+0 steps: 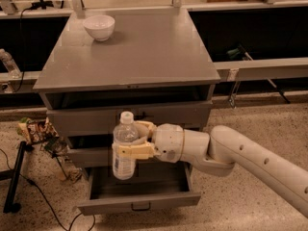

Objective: Place blue plastic bottle into bottom drawer

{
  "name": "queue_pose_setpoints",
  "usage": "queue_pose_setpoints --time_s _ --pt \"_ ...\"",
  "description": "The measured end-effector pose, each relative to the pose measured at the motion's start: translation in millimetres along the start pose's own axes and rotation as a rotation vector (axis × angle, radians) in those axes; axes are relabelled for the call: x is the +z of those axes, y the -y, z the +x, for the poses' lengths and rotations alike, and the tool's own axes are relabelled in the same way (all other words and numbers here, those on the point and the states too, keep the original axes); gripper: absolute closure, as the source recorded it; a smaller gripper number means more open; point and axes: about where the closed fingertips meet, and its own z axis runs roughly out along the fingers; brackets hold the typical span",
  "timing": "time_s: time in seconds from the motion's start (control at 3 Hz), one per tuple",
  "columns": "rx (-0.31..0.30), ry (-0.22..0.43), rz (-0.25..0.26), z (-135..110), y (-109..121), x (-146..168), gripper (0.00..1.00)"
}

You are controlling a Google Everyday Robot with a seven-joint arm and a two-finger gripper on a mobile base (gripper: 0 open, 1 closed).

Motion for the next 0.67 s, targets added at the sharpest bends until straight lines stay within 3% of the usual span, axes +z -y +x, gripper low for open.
queue_pose_setpoints --time_s 0.67 --pt "-0.011 -0.040 0.008 69 21 -18 1.00"
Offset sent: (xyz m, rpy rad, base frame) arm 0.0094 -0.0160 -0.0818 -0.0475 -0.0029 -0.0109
